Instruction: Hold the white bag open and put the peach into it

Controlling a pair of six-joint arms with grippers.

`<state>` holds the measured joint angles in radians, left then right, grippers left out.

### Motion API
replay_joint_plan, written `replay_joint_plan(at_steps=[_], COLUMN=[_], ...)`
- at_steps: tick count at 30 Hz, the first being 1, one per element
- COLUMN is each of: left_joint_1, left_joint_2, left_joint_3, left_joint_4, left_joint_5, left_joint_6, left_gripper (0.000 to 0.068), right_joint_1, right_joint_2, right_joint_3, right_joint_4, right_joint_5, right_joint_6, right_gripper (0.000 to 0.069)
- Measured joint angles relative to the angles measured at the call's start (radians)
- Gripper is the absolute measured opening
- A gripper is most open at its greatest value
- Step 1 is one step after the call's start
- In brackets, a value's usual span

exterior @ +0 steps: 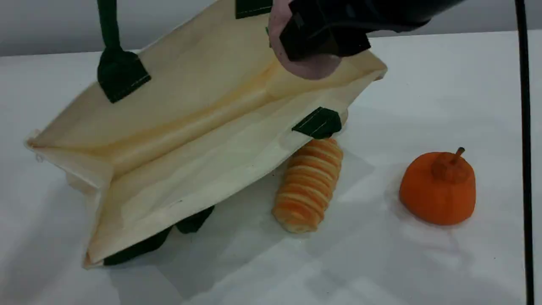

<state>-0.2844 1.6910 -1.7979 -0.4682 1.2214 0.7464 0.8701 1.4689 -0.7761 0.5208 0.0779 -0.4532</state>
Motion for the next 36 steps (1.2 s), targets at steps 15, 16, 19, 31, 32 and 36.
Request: replay_joint_plan(at_steps=[15, 16, 19, 31, 32, 36], left_joint_1=[0.001, 0.001, 0.001, 0.001, 0.001, 0.001], left_joint_2=[0.000, 0.000, 0.000, 0.000, 0.000, 0.000], left_joint_3=[0.000, 0.000, 0.000, 0.000, 0.000, 0.000], left_joint_4=[-0.010, -0.010, -0.010, -0.010, -0.010, -0.010], left_joint_5=[0.000, 0.000, 0.000, 0.000, 0.000, 0.000], left_joint_6=[-0.025, -0.027, -0.027, -0.027, -0.027, -0.027], left_gripper=[0.0092, 0.0092, 0.0092, 0.0092, 0.0092, 0.0092], right_joint_1=[0.009, 0.009, 0.009, 0.039, 0.048, 0.077], right_joint_2=[0.184, 0.198, 0.245, 0.430, 0.439, 0.459], right_joint_3=[-0.001, -0.006, -0.036, -0.186, -0.201, -0.247], right_joint_4=[0.005, 0.005, 0.002, -0.003, -0.004, -0.015], right_joint_5=[-0.243, -0.253, -0.257, -0.247, -0.249, -0.263], right_joint_6=[-0.001, -0.001, -0.002, -0.001, -0.001, -0.001], right_gripper=[0.0347, 0.0347, 0.0347, 0.0347, 0.0347, 0.0347])
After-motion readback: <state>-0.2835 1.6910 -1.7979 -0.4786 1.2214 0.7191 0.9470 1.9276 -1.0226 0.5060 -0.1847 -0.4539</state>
